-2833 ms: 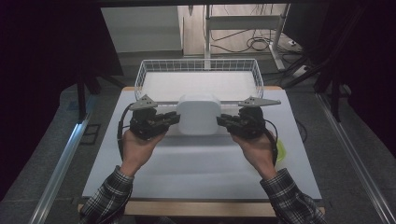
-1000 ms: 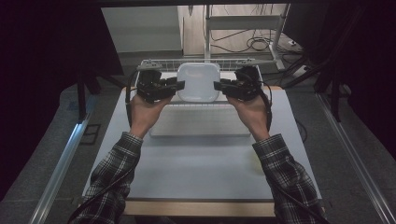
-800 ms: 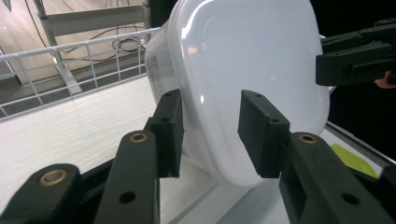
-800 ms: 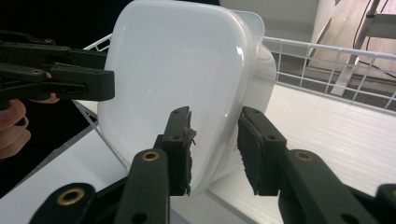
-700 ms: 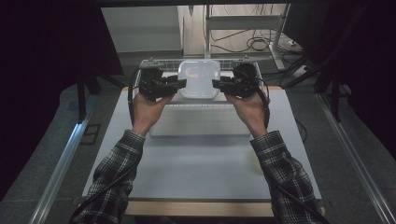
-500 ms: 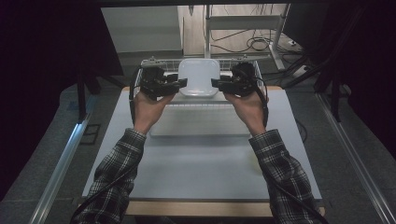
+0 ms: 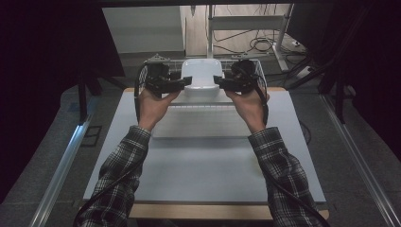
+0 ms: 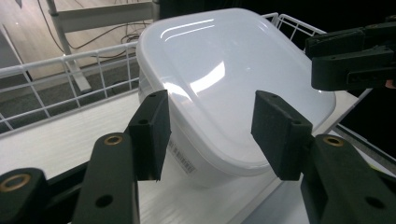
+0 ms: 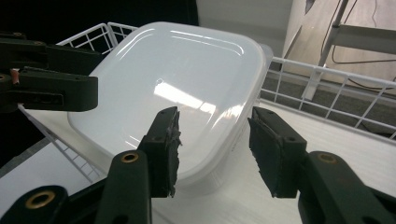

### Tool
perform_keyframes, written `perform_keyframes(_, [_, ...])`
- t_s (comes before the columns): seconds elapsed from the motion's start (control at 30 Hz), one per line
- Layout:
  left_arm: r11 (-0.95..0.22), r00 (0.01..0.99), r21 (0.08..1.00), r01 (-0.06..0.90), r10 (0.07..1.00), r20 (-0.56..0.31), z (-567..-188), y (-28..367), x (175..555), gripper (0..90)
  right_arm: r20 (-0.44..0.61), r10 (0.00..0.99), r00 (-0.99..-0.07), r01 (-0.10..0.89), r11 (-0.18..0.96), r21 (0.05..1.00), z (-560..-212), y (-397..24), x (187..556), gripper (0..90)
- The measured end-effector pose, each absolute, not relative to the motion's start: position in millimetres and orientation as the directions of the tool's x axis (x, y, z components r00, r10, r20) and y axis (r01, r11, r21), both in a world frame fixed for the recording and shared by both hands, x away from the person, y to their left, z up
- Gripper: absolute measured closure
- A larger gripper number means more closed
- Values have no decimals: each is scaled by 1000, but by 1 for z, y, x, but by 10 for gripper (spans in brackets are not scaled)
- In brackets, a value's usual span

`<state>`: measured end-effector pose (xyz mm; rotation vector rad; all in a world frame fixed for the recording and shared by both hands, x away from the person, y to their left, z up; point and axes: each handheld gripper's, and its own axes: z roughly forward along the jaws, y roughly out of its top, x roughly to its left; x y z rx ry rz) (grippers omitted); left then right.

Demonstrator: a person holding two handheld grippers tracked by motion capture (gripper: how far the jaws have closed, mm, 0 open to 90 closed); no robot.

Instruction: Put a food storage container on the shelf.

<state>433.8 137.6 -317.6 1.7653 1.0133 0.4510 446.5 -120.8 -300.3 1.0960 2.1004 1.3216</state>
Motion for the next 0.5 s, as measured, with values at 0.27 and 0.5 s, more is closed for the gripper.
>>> perform_keyframes(0.27, [-146,574,904,403,809,-125,-316,137,436,455,53,791,-609,375,229,898,-300,-118,449,577])
perform_keyframes(0.5, [-141,595,916,375,795,-122,-314,141,422,460,45,772,-633,356,239,903,-297,-120,441,595])
